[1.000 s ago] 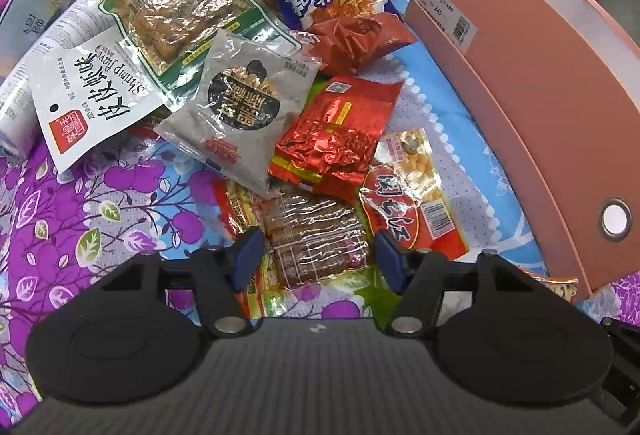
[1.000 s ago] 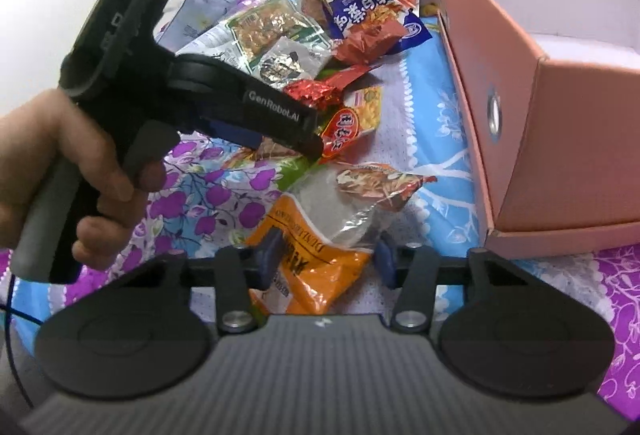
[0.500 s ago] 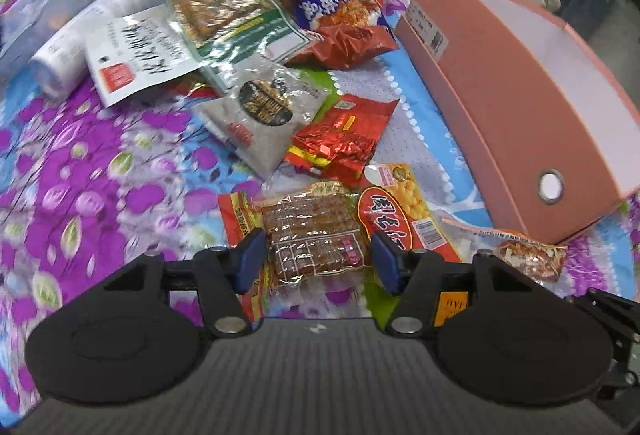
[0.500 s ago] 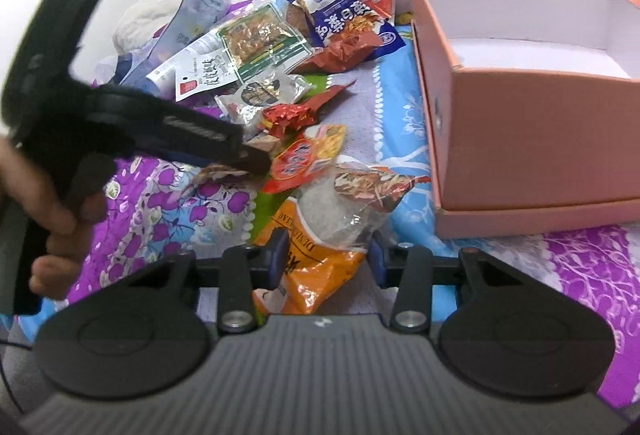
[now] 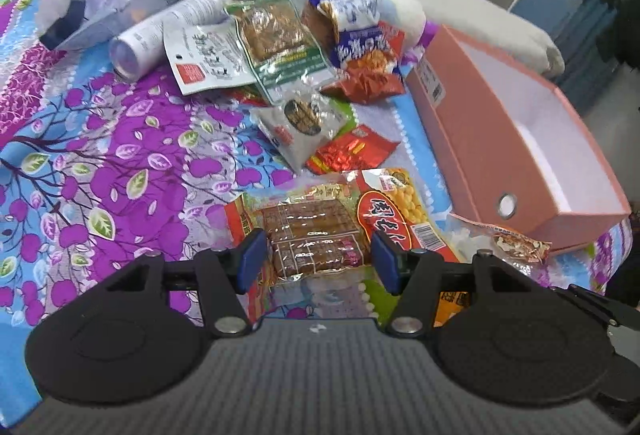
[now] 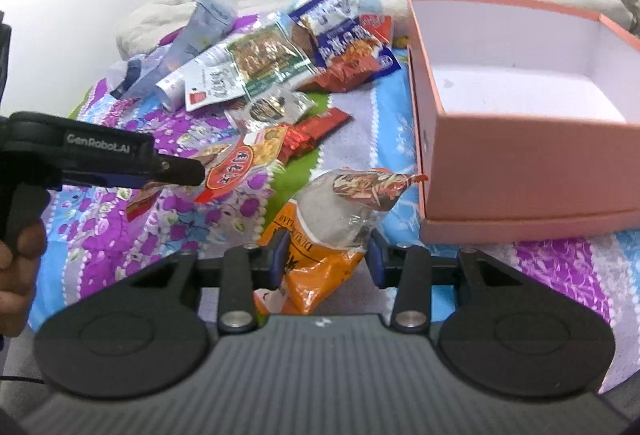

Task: Organize snacks
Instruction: 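Carry the meat-strip pack with left tool while right tool carries orange bag into box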

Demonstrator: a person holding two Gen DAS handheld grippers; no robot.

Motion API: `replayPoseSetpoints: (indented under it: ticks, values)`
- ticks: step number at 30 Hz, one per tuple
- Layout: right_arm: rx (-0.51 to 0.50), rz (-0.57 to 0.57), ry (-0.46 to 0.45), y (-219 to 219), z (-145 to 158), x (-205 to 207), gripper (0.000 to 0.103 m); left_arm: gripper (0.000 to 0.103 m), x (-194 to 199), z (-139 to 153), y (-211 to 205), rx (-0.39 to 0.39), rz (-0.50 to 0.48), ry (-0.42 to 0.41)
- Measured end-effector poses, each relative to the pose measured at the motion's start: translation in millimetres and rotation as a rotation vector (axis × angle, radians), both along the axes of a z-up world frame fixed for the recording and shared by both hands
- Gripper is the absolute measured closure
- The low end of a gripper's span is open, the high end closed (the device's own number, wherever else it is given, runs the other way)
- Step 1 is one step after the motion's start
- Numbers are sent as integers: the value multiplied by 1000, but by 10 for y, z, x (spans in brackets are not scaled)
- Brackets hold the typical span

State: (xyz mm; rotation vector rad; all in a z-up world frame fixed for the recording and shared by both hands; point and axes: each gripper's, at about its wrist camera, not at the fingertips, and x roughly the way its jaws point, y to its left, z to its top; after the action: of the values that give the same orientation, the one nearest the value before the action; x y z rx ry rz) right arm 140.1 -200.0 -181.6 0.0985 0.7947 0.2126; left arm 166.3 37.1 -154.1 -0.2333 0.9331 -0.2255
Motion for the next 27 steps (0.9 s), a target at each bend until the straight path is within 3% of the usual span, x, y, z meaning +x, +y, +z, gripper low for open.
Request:
replayPoseSetpoints:
  ticks: [16,27]
  values:
    - [-4,-32,-182,-128,730,184,61,40,59,850,-90,-16,21,-185]
    - [-20,-153,-258,-596,1024,159,61,40,175,1276,-628,-44,-91,-272]
